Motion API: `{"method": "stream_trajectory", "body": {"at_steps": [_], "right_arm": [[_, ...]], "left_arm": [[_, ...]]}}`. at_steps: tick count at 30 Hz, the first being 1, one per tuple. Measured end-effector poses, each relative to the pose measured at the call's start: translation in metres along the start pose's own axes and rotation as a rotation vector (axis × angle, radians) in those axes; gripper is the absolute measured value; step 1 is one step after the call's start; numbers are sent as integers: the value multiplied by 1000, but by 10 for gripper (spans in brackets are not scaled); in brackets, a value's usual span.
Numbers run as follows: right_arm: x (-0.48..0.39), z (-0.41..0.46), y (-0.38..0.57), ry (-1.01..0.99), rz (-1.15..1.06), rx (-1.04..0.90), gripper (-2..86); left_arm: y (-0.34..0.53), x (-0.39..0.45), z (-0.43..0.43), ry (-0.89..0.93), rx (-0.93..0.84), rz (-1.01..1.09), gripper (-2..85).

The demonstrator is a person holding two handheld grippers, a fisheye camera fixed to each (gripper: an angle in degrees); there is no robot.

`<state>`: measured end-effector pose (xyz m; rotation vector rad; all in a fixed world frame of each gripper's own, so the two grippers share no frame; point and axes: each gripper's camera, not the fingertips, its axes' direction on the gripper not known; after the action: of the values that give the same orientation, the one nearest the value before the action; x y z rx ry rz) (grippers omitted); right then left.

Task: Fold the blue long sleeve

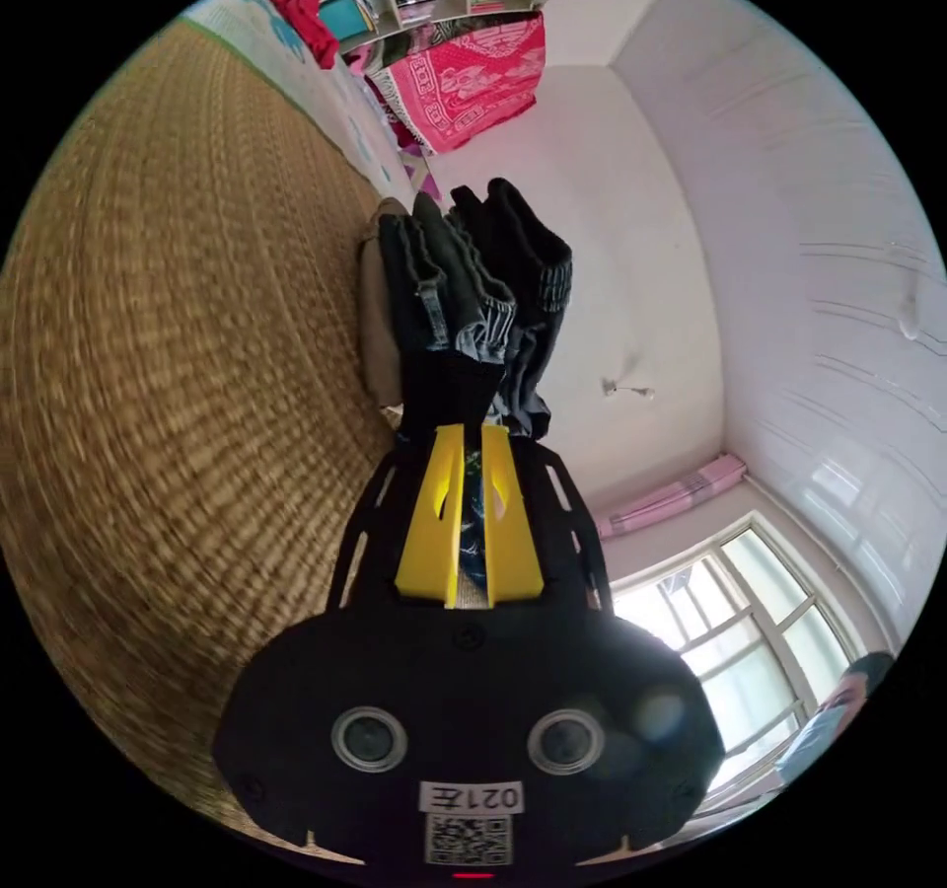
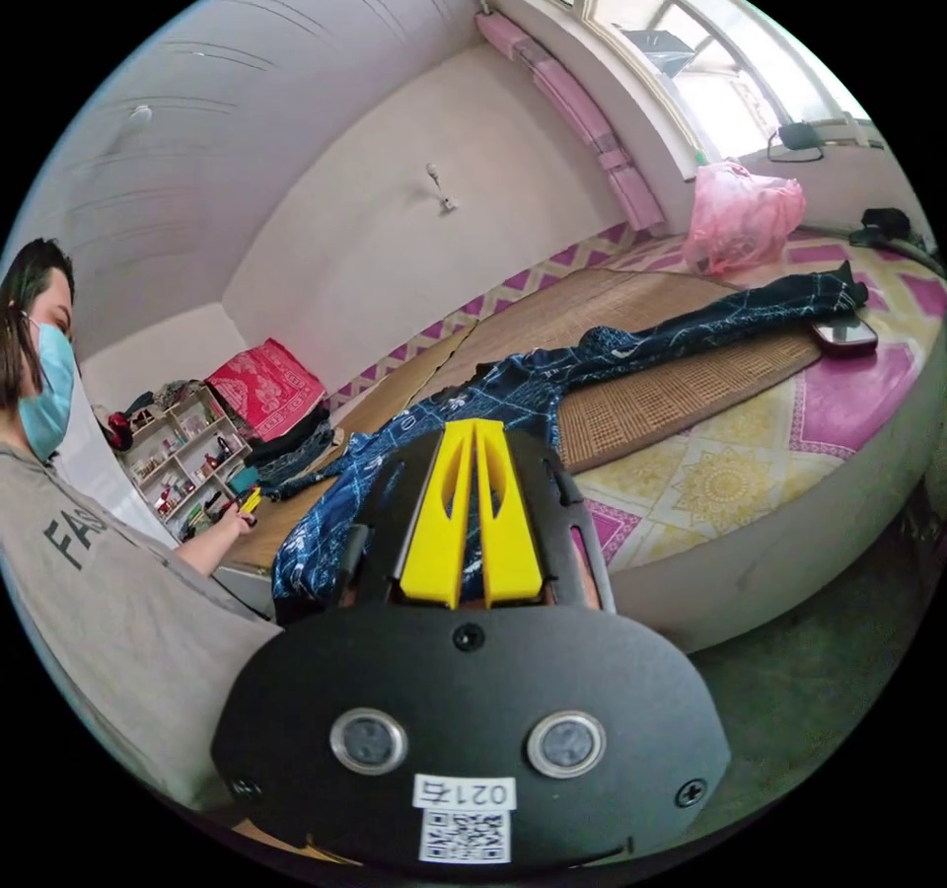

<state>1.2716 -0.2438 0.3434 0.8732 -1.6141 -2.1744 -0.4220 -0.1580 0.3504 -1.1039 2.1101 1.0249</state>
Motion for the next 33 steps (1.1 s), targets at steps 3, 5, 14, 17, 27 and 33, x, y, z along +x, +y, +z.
{"method": "stream_trajectory", "body": {"at_steps": [3,5,14,17,27,33], "right_arm": [[-4,3,4,-17,24,1,-6],[-5,6,6,-25,34,-7,-6],[-2,19,13,-78,86,-13,-6],[-2,28,12,-100,94,-33,-6],[-18,45,0,-114,48,-61,-6],[-5,46,0,-129,81,-72,-6]], "left_arm": [[9,-30,-20,56,0,-16,0],[20,-52,-31,118,22,-87,7],[71,-37,-96,-79,59,-62,47],[64,-4,-70,-224,-61,130,67],[63,-9,8,-660,-338,269,86],[82,-3,-19,-513,-275,312,-7]]}}
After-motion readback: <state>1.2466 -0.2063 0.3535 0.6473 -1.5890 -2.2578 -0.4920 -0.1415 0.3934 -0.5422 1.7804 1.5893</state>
